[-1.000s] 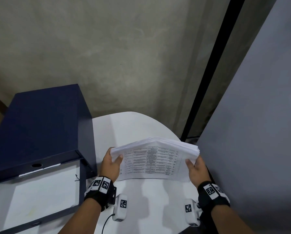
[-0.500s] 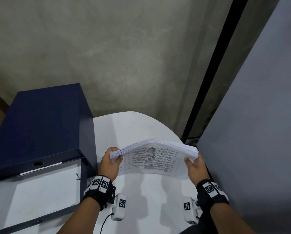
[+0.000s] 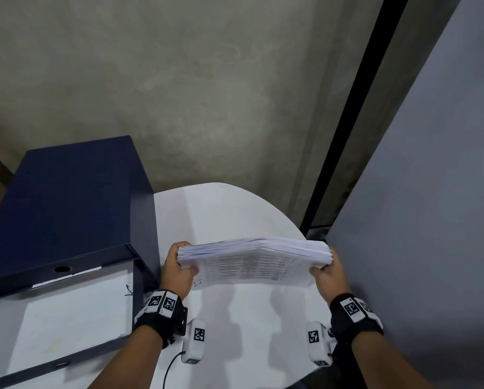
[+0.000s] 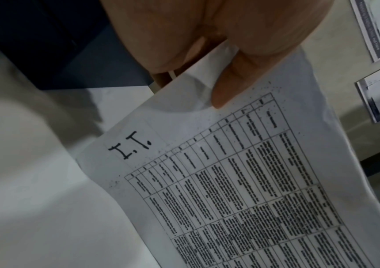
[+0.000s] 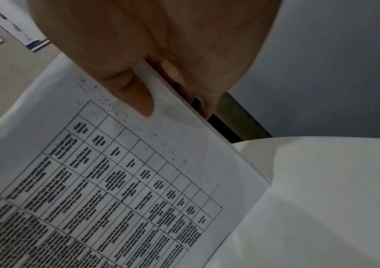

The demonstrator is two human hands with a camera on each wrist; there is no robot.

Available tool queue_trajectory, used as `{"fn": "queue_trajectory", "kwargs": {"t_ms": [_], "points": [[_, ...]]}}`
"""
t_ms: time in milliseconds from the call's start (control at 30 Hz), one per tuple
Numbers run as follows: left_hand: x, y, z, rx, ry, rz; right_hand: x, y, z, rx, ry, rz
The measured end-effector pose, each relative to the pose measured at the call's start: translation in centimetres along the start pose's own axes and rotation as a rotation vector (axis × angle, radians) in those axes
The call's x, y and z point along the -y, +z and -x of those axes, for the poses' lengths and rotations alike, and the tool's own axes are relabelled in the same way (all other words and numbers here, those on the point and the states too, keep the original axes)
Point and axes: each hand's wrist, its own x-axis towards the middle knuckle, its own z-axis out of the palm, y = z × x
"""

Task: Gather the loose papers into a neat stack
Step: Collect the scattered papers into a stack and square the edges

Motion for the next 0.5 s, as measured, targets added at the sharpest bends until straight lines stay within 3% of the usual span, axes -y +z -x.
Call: {"fn": "queue_trajectory", "kwargs": {"t_ms": [500], "points": [[-0.87, 0.57, 0.18, -0.03, -0.027, -0.011, 0.55, 0.06, -0.61, 0.007, 0.008, 0.02]]}}
